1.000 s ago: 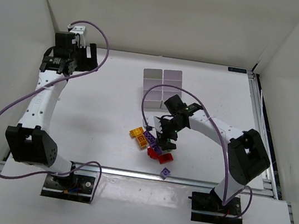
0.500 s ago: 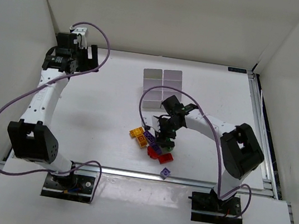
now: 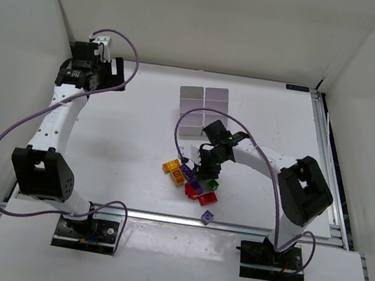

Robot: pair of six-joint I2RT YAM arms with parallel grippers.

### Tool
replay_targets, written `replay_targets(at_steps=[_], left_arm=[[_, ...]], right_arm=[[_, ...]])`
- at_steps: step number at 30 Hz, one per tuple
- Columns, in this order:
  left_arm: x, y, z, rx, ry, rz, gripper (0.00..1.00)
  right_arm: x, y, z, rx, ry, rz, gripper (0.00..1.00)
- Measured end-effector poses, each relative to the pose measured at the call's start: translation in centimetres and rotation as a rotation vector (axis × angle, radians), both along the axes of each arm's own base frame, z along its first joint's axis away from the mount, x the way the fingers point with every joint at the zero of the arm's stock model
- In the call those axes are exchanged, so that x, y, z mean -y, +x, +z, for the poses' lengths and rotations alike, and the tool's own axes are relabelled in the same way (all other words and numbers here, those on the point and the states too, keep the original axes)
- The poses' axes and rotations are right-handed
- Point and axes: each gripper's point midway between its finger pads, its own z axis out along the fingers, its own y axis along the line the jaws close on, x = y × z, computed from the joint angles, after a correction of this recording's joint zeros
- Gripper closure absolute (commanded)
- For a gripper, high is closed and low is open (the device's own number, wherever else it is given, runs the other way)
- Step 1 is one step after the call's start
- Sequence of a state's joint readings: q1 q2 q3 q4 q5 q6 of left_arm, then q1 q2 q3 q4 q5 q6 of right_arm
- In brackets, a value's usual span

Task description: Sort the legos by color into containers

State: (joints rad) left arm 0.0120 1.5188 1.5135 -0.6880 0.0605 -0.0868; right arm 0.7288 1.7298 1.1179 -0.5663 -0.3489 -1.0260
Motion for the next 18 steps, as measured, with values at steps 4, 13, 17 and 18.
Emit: replay_targets(at_steps=[4,13,17,18], left_arm=[[0.4,0.0,0.0,0.0,-0.019,-0.008,0.01],[1.3,0.5,-0.3,-0.015,-0.08,-0.021,0.01],[1.6,1.2,-0.4,-0.02,-0.097,-0.026,0.01],[1.7,1.3,-0.4,-0.019,-0.1,-0.026,0.01]], right_arm=[[0.0,0.5,3.0,-0.012,0.015,-0.084,0.83],[-0.9,12.2,21.5,0.151,0.402,-0.542,0.97],[0.3,18.6,24.9,0.138,0.513,-0.812,1.0],[0.4,20.4,24.9,0.129,0.529,-0.876,1.0]])
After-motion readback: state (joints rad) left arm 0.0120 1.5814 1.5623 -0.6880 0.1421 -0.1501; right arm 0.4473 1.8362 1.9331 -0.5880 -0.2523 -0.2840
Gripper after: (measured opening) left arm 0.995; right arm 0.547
